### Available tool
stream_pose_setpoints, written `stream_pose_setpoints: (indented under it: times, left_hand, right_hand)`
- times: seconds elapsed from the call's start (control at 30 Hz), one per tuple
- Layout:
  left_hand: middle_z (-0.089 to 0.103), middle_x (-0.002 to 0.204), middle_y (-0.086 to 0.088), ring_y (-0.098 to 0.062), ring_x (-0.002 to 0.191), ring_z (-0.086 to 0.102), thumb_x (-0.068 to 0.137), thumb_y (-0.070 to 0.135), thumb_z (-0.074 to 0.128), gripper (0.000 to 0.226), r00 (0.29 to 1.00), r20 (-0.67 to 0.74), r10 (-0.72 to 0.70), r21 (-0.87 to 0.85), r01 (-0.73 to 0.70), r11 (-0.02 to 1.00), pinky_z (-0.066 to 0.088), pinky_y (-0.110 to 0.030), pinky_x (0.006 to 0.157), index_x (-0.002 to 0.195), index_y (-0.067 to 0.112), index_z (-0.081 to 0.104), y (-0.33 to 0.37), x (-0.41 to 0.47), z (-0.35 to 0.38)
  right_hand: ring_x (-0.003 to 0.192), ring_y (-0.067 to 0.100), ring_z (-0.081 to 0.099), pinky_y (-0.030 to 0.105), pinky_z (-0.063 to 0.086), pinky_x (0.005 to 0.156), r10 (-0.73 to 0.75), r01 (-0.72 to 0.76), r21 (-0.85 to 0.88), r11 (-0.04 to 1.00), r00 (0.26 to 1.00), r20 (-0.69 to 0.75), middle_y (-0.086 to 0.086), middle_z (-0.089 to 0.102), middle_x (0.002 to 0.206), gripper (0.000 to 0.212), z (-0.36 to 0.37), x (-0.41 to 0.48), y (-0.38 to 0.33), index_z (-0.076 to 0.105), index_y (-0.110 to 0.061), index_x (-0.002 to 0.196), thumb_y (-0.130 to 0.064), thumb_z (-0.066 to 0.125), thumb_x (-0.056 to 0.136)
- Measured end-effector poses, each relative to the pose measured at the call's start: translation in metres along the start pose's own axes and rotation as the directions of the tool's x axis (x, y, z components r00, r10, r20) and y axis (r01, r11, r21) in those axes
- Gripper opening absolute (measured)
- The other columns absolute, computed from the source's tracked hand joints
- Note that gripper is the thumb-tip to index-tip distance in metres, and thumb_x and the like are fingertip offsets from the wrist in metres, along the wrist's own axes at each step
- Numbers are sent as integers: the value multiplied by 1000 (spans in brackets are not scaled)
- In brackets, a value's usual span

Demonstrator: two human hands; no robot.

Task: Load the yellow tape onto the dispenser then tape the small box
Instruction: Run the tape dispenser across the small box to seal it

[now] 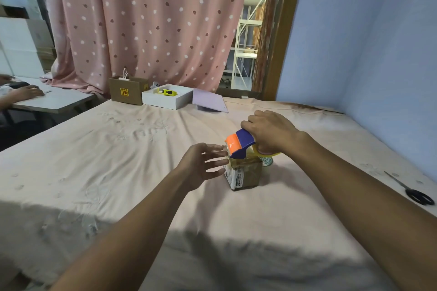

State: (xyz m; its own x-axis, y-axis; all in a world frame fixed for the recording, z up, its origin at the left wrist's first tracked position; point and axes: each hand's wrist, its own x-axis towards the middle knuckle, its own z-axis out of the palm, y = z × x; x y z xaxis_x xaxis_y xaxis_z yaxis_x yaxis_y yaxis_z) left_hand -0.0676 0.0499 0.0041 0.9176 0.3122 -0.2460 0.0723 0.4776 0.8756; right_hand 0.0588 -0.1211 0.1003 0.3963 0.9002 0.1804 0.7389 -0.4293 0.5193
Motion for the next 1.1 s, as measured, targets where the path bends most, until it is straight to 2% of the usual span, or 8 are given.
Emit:
stream_pose_setpoints:
  times: [0.17,0.3,0.5,0.6,0.77,0.93,1.0,1.1]
  left_hand:
    - [76,102,-17,-36,93,74,91,32,65,24,999,42,-7,44,5,999,55,-54,93,82,11,60,-2,4,-2]
    - [75,95,-10,-35,93,75,87,14,77,19,995,33,94,67,-96,993,59,-57,87,92,11,59,-10,6,1]
    - [71,89,-4,-22,78,61,84,2,75,10,956,-108,271,25,-270,963,54,-35,71,86,12,75,-24,8,-10]
    - [75,87,-5,-18,76,63,82,-4,75,16,892,-85,443,206,-419,884,49,-30,67,94,5,73,-28,6,-13]
    - [74,83,2,-11,73,62,83,-1,76,21,735,122,667,600,-590,540,52,-24,69,93,16,74,-30,10,-21]
    - [70,84,0,-25,73,64,82,-7,74,19,366,519,772,793,-544,-274,52,-34,57,85,11,76,-34,20,-34]
    - [70,82,-3,-29,69,62,81,-7,71,18,292,594,750,770,-478,-423,50,-36,55,80,10,75,-35,25,-38]
    - [68,81,-4,-29,65,57,78,-7,75,19,274,626,730,760,-422,-494,46,-37,56,80,11,74,-44,33,-41]
  right_hand:
    - [105,23,53,35,45,80,2,-2,11,1000,1000,18,1,64,120,52,0,-1,4,49,-29,129,-34,70,82]
    - [104,23,54,35,44,79,-3,3,2,1000,1000,7,1,64,120,51,0,-2,6,49,-30,128,-34,69,82]
    - [105,22,54,31,35,74,19,-18,-16,1000,1000,13,1,64,120,53,2,-6,17,48,-29,129,-34,72,81]
    - [99,22,53,32,33,72,34,-34,-8,999,999,8,0,64,114,45,4,-8,21,49,-29,123,-31,68,82]
    - [96,20,49,34,41,74,70,-72,42,996,996,56,0,64,115,52,12,-8,26,48,-29,123,-30,74,78]
    - [101,22,52,34,42,75,66,-67,49,997,997,38,0,63,115,49,15,-3,25,48,-28,122,-29,71,79]
    - [102,23,53,34,43,77,56,-57,38,998,998,33,0,63,117,50,15,1,25,48,-29,123,-30,72,79]
    - [103,23,53,34,41,77,23,-23,11,1000,1000,20,1,64,117,50,15,7,26,49,-28,125,-30,71,80]
